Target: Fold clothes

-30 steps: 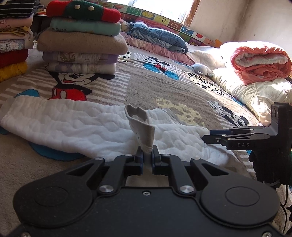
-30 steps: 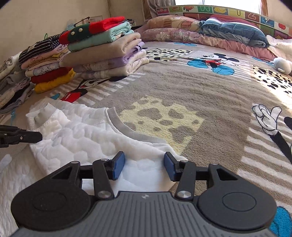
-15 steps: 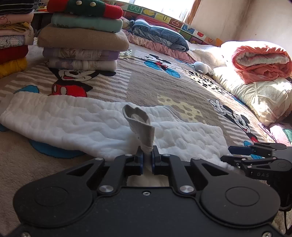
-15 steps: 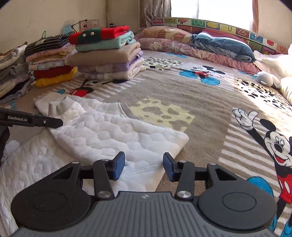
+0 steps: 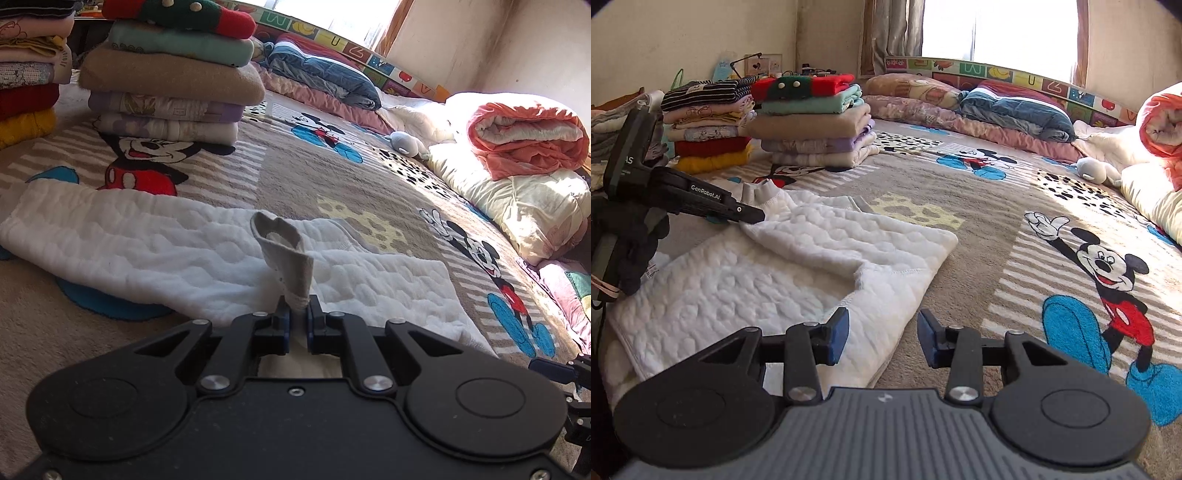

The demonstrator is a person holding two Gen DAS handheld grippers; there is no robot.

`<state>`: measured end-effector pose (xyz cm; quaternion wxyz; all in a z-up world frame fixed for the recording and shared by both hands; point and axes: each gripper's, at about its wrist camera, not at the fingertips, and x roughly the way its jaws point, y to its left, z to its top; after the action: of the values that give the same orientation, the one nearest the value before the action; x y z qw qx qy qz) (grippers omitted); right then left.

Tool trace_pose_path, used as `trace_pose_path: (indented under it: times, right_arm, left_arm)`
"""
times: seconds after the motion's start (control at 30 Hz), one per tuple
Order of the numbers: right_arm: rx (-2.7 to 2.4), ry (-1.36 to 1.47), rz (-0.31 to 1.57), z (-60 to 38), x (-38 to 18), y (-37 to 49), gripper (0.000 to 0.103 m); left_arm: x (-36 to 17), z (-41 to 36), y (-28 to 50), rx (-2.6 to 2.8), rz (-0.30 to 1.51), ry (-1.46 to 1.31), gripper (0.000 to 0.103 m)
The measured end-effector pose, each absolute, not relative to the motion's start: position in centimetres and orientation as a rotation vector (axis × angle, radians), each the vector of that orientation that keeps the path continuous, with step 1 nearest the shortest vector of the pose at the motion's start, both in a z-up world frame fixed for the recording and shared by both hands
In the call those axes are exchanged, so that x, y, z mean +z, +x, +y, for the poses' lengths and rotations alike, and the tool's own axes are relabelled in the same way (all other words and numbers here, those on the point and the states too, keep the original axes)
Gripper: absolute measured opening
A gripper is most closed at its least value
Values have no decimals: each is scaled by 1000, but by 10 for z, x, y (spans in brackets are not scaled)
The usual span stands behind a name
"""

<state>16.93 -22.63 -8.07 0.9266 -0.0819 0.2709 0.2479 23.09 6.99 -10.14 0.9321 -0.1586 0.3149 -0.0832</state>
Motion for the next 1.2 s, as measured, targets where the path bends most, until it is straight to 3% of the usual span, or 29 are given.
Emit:
trace_pose_path:
  times: [0.23,0.5,0.87,1.2]
  right_arm:
    - [495,-320,639,-189,-111,170,34]
    - [507,-411,582,-179,-83,163,32]
    - [595,-280,702,-165,-113,219,34]
    - [612,-220,582,-214,-75,147,33]
  left_arm:
    - [-103,71,230,-169,646,-319,7]
    - [-102,71,231,-167,641,-321,7]
    - [-106,82,238,-193,671,-397,8]
    - [-102,87,236,-231,658,-406,8]
